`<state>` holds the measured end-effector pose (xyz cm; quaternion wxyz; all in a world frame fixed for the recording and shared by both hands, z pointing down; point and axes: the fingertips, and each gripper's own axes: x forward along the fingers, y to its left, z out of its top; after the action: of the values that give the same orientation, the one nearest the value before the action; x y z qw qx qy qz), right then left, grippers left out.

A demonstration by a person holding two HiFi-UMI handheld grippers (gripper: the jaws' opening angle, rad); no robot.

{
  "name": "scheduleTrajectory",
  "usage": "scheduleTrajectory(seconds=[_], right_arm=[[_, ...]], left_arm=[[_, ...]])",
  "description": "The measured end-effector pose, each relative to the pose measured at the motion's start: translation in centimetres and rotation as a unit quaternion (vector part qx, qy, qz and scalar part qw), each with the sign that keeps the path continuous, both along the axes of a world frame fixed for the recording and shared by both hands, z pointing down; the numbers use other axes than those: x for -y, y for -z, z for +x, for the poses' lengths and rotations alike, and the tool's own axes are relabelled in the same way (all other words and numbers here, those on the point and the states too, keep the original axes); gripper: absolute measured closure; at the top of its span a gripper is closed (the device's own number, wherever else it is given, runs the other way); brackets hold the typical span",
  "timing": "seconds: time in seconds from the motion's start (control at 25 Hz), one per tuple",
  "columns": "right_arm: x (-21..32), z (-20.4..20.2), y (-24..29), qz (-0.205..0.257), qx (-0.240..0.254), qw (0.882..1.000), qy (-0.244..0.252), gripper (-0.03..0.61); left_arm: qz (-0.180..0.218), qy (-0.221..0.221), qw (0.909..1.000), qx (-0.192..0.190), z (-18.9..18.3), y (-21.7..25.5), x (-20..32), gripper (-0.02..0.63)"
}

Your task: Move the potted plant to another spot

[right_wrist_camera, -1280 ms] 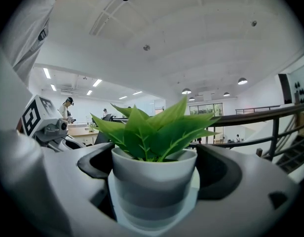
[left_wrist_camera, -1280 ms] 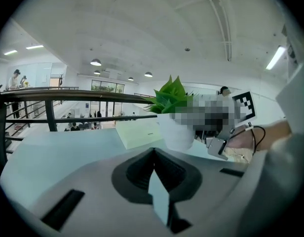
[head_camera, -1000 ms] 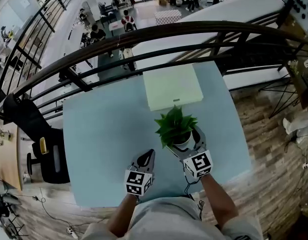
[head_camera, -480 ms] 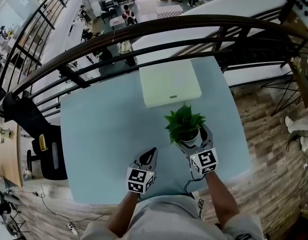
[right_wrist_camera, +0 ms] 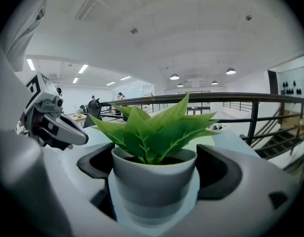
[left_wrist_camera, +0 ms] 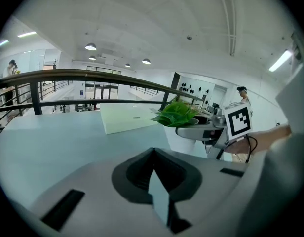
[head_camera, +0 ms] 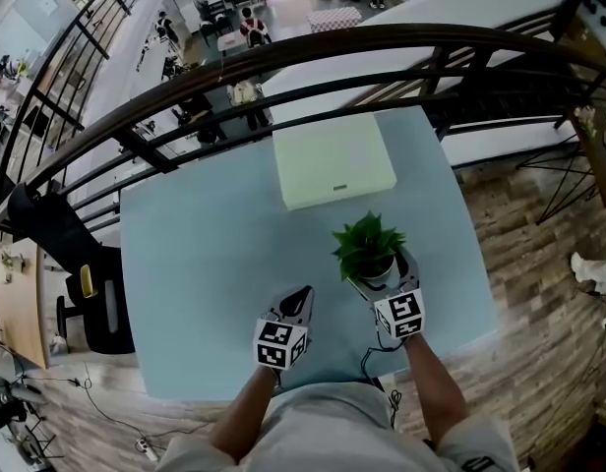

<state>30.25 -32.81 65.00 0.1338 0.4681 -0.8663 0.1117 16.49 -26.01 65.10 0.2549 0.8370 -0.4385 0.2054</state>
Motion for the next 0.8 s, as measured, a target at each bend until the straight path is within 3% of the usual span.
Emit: scheduleTrajectory(seconds=[0.8], right_arm=[[-1.1,1.4,-5.3,-0.054,0.007,0.998,-0.027,0.063]], left_arm=[[-0.024,-0.008,0.9996,0.012,0.1,-1.7,-1.1,0.601]])
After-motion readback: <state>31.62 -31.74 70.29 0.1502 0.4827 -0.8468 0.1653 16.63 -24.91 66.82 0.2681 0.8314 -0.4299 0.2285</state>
